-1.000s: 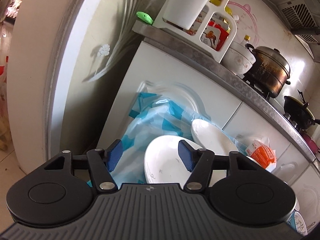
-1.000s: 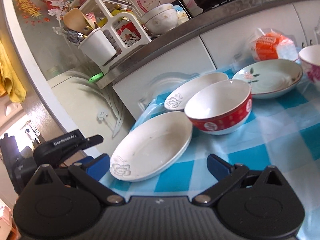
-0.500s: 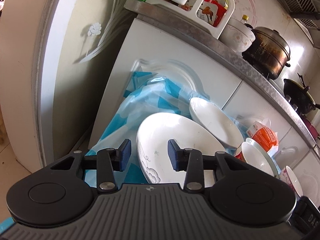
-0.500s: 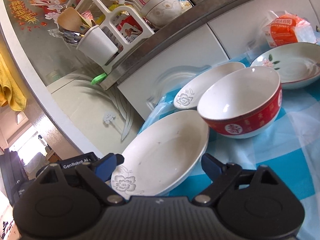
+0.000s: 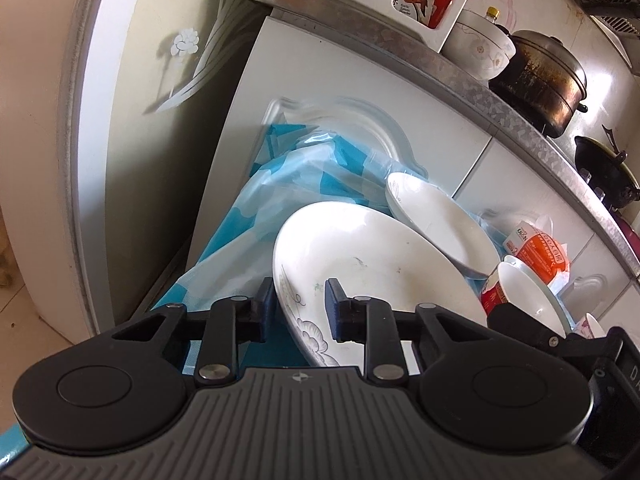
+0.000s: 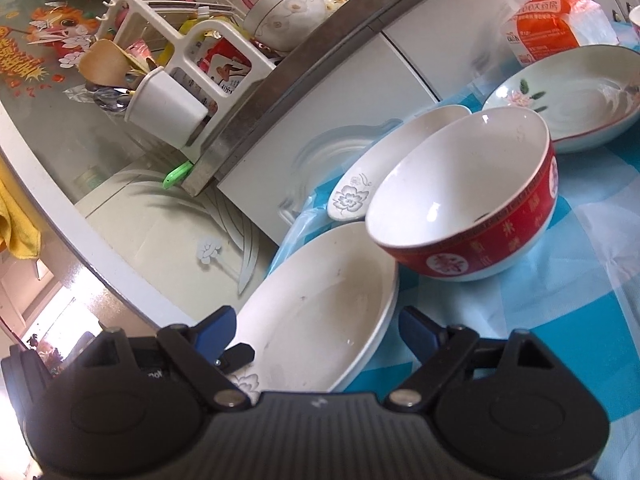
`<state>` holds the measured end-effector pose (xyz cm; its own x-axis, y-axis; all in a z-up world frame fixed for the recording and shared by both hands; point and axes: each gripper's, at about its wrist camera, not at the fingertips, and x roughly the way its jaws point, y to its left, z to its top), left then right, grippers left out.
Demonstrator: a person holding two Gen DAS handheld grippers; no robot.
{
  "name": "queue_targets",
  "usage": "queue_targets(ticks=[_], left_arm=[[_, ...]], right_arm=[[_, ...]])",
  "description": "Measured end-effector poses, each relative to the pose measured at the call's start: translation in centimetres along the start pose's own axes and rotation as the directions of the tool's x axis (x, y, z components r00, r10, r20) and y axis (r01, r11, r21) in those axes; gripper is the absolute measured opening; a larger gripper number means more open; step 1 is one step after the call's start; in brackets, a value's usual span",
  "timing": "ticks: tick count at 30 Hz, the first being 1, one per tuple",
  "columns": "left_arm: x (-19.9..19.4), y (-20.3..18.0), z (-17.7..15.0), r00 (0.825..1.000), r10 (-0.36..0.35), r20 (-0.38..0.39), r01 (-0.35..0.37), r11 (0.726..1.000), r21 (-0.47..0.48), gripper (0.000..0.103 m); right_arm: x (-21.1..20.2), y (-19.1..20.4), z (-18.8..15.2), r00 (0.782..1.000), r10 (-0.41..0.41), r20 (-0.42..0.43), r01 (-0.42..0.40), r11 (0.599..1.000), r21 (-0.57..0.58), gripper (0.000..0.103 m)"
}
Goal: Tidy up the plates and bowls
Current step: 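Close the left gripper on the large white plate's rim, then lift the large white plate with the left gripper and carry it along the table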
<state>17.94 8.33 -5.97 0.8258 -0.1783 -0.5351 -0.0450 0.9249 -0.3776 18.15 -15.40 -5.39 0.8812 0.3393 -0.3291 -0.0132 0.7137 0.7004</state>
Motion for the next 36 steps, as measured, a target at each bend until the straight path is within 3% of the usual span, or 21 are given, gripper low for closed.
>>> queue_targets(ticks=[11,25,36], left_arm=[[0.1,-0.4,-0.3,0.999,0.038,0.020,-0.039,0.997,0.068,0.014],[-2.4,-0.3,-0.2,0.995,0.042,0.085,-0.048,0.996,0.079,0.014],[-6.5,-1.8,-0.3,0.988,0.018,0.156,-0.033,0.995,0.095,0.014]], right_arm=[[0.7,0.6,0.1,0.999,-0.026,-0.036,0.024,0.998,-0.060,0.082],[-0.7,2.9,-1.1,0.999,-0.027,-0.023,0.020,0.967,-0.255,0.079],[-4.0,5.6,-1.1,0.998,-0.019,0.054,0.037,0.931,-0.362,0.076]])
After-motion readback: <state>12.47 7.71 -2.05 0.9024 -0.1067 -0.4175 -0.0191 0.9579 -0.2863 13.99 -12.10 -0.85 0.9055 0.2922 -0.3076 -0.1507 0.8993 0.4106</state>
